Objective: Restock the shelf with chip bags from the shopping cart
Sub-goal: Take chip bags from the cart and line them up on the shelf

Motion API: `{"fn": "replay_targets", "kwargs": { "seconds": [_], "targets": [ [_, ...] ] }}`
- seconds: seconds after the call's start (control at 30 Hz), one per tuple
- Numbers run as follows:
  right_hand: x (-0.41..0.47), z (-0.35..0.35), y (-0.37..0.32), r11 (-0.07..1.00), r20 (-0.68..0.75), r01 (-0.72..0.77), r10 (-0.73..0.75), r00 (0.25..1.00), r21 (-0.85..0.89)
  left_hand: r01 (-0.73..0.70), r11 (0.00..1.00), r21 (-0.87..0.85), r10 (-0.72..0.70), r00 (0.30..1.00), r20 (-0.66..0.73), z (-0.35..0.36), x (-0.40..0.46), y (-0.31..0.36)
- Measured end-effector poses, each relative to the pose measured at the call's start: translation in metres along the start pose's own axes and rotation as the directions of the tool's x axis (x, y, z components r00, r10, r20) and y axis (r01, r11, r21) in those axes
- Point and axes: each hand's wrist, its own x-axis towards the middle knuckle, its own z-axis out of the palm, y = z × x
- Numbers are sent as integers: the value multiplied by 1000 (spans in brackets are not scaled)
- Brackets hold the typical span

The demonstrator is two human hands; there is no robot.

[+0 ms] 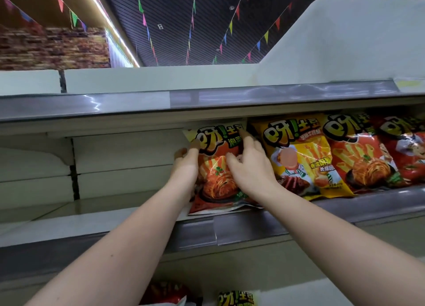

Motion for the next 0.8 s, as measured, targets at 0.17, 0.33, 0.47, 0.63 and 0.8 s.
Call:
{"fn": "replay_targets", "kwargs": {
  "seconds": [0.17, 0.33, 0.47, 0.63, 0.8],
  "targets": [
    [-21, 5, -23, 974, 57, 221, -223, 973, 45, -118, 992, 39, 123, 978, -168, -27, -25, -5],
    [-42, 17, -51, 937, 140, 266, -302, 943, 227, -179, 983, 51, 185, 925, -331, -71, -51, -14],
    [-66, 34, -77, 891, 269, 173, -304, 914, 420, -173, 979, 107, 202, 867, -456, -118, -78, -24],
    [-113, 68, -111, 849, 418, 141, -387, 822, 509, -118, 982, 147, 183, 785, -592, -183, -127, -46],
    [-166, 99, -150, 812, 537, 98, -465, 704, 575, -36, 991, 128, 119, 668, -734, -249, -175, -66]
  ]
}}
